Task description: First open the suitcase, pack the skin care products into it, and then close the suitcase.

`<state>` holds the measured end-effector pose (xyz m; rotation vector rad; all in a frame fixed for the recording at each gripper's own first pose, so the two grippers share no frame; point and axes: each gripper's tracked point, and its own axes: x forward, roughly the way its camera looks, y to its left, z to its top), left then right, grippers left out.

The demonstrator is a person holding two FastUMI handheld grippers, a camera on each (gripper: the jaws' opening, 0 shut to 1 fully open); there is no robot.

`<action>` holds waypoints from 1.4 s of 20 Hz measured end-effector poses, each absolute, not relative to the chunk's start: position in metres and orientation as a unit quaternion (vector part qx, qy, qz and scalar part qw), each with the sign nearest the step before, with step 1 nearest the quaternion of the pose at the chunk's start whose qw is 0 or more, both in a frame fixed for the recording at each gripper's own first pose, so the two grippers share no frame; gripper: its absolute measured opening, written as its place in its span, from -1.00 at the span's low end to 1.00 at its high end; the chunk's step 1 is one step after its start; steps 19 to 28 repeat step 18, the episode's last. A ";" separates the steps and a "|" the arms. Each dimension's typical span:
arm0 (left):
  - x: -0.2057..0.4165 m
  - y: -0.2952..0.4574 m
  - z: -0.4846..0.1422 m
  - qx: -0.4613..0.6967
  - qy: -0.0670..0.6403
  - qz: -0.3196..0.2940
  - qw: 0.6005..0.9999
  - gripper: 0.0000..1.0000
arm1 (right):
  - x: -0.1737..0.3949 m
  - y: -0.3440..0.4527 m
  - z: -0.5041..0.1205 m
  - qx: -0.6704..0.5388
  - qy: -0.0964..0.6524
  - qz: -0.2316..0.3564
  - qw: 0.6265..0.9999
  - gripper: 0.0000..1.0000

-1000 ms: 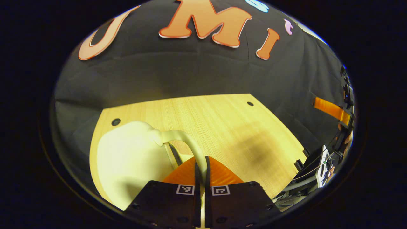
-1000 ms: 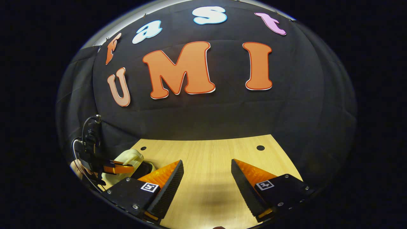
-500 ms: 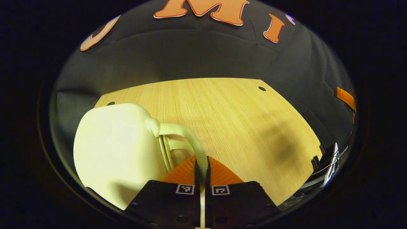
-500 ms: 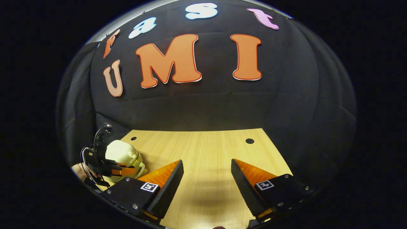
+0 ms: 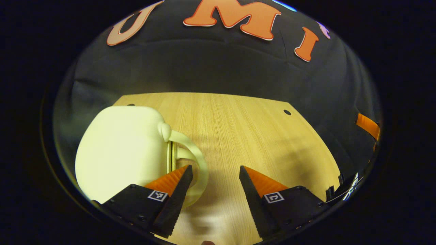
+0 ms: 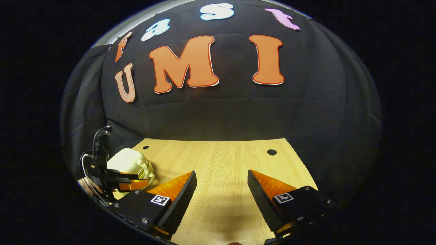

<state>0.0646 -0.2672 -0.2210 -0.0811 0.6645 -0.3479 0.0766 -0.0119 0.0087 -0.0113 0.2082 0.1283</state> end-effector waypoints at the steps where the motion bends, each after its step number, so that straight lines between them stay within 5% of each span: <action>1: 0.061 -0.266 -0.203 -0.033 0.313 -0.159 0.936 0.74 | 0.076 -0.012 0.013 -0.003 0.106 0.063 0.992 0.92; 9: 0.051 -0.258 -0.030 -0.038 0.162 -0.149 0.975 0.73 | 0.050 -0.015 0.077 -0.044 0.042 0.027 0.998 0.91; 12: 0.048 -0.237 0.023 -0.017 0.097 -0.126 0.987 1.00 | 0.038 -0.010 0.095 -0.051 0.002 0.000 0.999 0.92; 16: 0.033 -0.218 0.082 0.011 0.004 -0.103 0.995 1.00 | 0.016 0.004 0.109 -0.051 -0.033 -0.018 0.998 0.91; 28: 0.023 -0.210 0.096 0.012 -0.014 -0.102 0.995 0.99 | 0.009 0.010 0.109 -0.045 -0.037 -0.022 0.998 0.92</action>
